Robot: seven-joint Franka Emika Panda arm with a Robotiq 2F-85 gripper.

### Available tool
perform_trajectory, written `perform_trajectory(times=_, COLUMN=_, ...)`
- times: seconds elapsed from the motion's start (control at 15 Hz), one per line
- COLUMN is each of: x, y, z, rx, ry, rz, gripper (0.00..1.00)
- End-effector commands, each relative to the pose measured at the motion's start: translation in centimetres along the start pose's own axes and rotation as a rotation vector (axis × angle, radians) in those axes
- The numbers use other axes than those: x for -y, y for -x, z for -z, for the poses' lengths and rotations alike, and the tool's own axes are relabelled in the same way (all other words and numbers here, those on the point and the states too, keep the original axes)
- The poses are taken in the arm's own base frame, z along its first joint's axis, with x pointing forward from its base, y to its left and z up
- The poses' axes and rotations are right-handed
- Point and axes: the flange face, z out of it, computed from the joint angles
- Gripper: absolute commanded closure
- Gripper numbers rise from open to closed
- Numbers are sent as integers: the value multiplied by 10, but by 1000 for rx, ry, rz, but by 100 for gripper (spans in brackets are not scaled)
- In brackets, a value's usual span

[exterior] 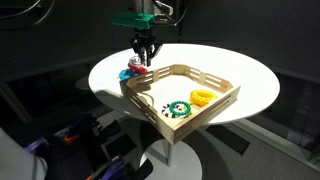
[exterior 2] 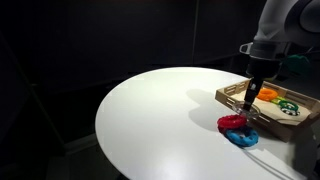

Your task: Move the clear ring from the tray to the table

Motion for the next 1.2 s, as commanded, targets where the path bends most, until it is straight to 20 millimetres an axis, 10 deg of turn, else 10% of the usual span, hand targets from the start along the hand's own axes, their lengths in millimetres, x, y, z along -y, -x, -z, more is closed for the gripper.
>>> perform_trajectory(times=0.0, x=13, y=-9, z=-9, rx=-4, ry=-50, rz=58, gripper=91)
perform_trajectory(times=0.27, x=21, y=-10, z=-23, rx=11, ry=-90, rz=90, gripper=91)
perform_trajectory(times=0.4, x=21, y=-11, z=-26, rx=19, ry=-99, rz=99, gripper=48)
perform_trajectory(times=0.87, x=16, y=-10, z=-28, rx=33, ry=-94, rz=102, gripper=1)
perform_trajectory(times=1.13, x=11, y=-10, z=-23, rx=29, ry=-86, rz=90, gripper=0)
